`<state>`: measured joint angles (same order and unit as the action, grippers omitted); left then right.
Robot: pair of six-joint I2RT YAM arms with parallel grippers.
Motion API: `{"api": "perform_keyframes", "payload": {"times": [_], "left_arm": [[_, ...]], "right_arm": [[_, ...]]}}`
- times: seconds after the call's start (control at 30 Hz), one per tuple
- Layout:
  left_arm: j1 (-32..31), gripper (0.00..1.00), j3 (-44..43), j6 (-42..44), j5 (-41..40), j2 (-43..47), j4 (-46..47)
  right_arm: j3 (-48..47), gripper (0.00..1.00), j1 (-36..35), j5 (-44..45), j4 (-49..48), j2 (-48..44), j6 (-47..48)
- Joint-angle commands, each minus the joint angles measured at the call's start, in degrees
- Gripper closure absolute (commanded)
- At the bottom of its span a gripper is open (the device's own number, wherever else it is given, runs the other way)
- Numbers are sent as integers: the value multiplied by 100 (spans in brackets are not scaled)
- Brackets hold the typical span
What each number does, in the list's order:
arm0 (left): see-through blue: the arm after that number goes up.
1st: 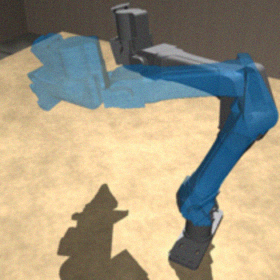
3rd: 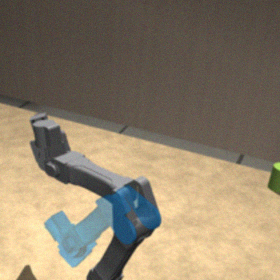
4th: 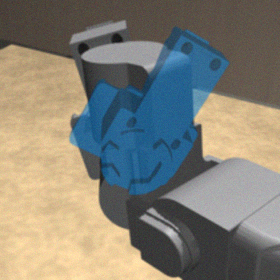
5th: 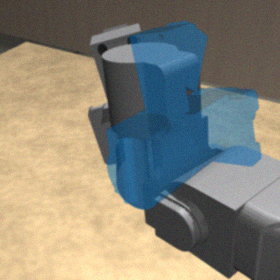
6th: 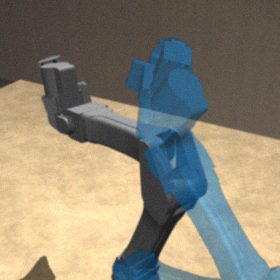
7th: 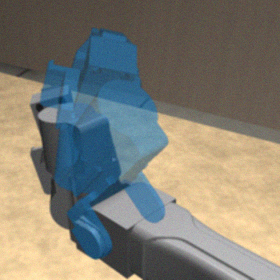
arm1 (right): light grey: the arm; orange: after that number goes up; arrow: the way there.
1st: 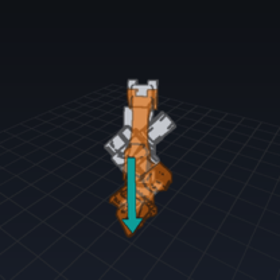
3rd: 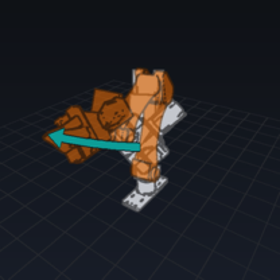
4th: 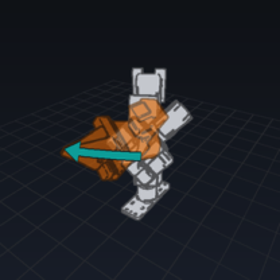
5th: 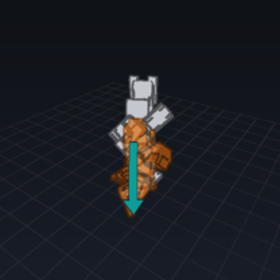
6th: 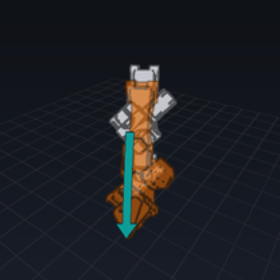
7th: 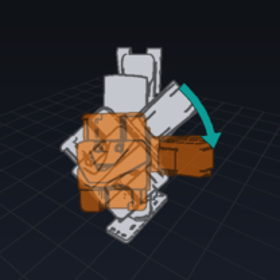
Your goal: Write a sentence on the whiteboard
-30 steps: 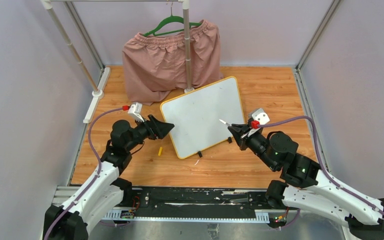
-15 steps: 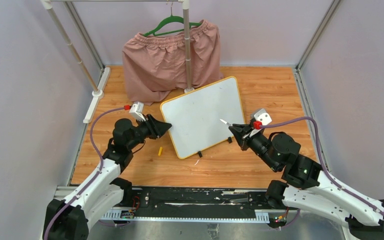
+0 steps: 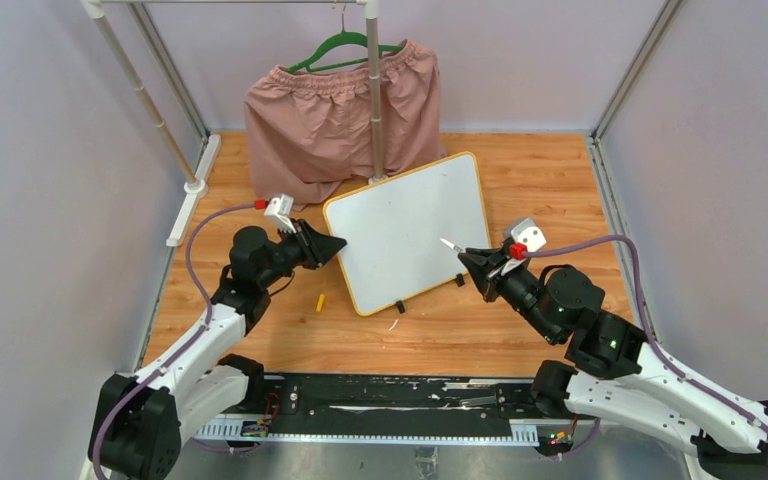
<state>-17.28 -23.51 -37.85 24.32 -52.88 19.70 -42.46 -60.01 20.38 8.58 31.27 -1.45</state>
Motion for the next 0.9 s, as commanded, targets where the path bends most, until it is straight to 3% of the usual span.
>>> {"api": "perform_keyframes", "payload": {"times": [0.0,0.2,0.53,0.87], "left_arm": [[40,79,-243,83,191,-195,411],[40,79,-321,128,272,-361,482],[40,38,26,59,181,6,417],[40,29,-62,305,-190,749,-604]], "right_arm": [[65,100,-2,-86,-38,-86,-39],[71,100,2,-91,25,-99,-15],[97,100,3,-124,-4,-43,37],[115,100,-2,-212,-126,99,26]]}}
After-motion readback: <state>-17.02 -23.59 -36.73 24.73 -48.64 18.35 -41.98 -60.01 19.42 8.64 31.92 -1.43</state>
